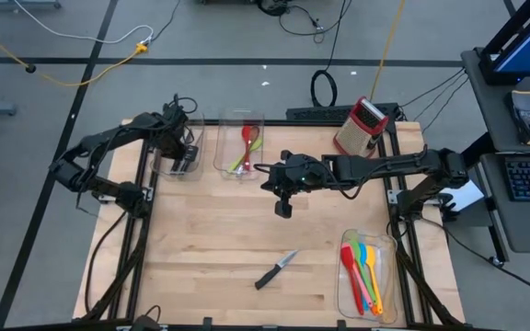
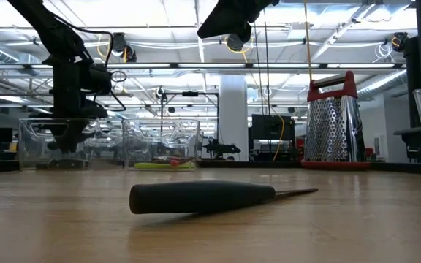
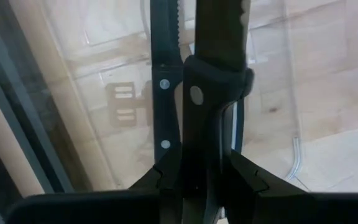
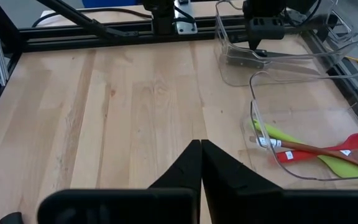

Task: Pick & Place Kitchen Items
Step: Put the black knife into the top left transparent bin

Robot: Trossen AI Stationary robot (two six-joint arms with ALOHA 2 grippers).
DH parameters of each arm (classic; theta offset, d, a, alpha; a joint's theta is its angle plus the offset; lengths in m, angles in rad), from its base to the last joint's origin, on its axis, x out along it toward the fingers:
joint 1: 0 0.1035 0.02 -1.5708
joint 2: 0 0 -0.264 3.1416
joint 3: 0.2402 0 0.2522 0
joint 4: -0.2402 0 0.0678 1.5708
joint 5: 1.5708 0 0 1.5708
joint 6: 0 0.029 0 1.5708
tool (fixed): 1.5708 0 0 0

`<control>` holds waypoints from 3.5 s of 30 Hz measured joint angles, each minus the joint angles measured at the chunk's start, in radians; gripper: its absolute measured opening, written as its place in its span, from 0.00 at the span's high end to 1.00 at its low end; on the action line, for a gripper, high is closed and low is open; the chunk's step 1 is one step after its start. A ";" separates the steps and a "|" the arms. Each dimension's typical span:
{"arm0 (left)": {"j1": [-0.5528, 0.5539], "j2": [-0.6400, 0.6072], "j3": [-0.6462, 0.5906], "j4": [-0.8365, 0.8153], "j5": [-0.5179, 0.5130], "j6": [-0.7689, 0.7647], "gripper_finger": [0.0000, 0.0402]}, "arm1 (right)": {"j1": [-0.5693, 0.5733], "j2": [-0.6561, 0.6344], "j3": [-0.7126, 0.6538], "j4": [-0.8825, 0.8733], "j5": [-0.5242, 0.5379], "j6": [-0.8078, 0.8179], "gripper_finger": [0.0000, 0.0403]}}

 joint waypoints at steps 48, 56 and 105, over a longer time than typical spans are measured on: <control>-0.483 -0.620 0.166 0.099 0.101 0.000 0.89 | 0.113 0.001 0.000 0.015 -0.288 -0.186 1.00; -0.713 -0.796 0.163 0.088 -0.053 -0.056 0.97 | 0.116 0.002 0.000 0.020 -0.288 -0.138 1.00; -1.345 -0.973 -0.495 0.612 -0.366 -0.236 0.99 | 0.336 0.335 0.001 -0.048 -0.294 -0.355 0.50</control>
